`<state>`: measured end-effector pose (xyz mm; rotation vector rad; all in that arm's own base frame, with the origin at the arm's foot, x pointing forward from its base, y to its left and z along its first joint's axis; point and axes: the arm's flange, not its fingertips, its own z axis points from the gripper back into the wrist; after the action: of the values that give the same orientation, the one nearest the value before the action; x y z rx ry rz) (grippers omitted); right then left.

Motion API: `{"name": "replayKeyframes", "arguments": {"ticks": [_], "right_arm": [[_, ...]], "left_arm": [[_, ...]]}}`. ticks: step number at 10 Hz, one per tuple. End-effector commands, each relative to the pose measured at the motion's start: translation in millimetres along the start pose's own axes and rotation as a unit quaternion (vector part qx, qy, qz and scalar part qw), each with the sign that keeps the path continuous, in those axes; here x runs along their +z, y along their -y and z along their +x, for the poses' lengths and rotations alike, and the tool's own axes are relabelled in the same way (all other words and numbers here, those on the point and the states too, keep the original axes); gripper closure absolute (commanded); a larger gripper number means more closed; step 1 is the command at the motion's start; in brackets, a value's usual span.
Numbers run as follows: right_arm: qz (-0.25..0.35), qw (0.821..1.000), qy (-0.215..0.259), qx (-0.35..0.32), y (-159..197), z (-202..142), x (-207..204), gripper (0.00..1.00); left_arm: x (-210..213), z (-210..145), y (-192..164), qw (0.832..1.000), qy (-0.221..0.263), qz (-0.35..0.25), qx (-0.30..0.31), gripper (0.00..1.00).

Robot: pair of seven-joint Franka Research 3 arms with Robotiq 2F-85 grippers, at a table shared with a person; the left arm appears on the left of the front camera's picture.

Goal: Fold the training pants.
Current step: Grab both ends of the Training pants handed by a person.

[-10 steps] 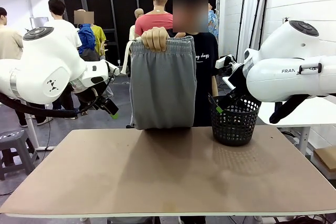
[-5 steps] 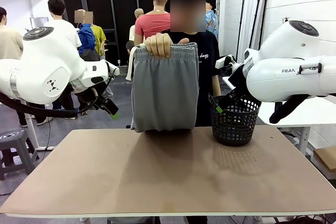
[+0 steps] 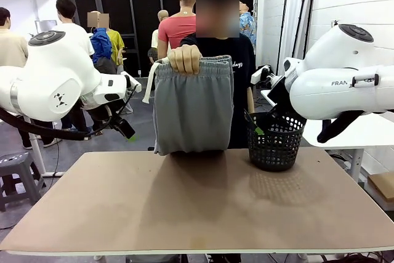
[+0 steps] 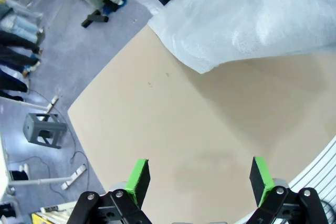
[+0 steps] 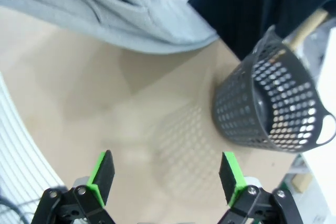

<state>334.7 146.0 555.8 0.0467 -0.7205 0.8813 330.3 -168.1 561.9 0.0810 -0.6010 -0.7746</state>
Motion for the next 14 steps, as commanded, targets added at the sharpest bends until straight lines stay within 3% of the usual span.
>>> {"name": "replayKeyframes", "arguments": {"ticks": [1,3,6,8,9,10,14], "right_arm": [[0.016,0.995,-0.015,0.101,16,0,5,0.00],[0.011,0.985,-0.026,0.172,23,6,6,0.00],[0.073,0.962,-0.012,0.263,28,2,-10,0.00],[0.124,0.948,-0.036,0.289,33,0,-26,0.00],[0.111,0.949,-0.048,0.291,29,0,-26,0.00],[0.090,0.956,-0.027,0.276,20,-5,-21,0.00],[0.095,0.955,-0.035,0.279,21,-4,-22,0.00]], "left_arm": [[13,-6,-12,0.993,-0.025,-0.004,-0.111,0.00],[16,-4,-21,0.983,-0.045,0.009,-0.178,0.00],[-2,-1,-32,0.955,-0.034,-0.035,-0.292,0.00],[-20,4,-40,0.946,-0.034,-0.072,-0.313,0.00],[-20,7,-41,0.952,-0.028,-0.070,-0.298,0.00],[-14,-3,-30,0.951,-0.045,-0.048,-0.303,0.00],[-17,1,-31,0.949,-0.042,-0.053,-0.307,0.00]]}}
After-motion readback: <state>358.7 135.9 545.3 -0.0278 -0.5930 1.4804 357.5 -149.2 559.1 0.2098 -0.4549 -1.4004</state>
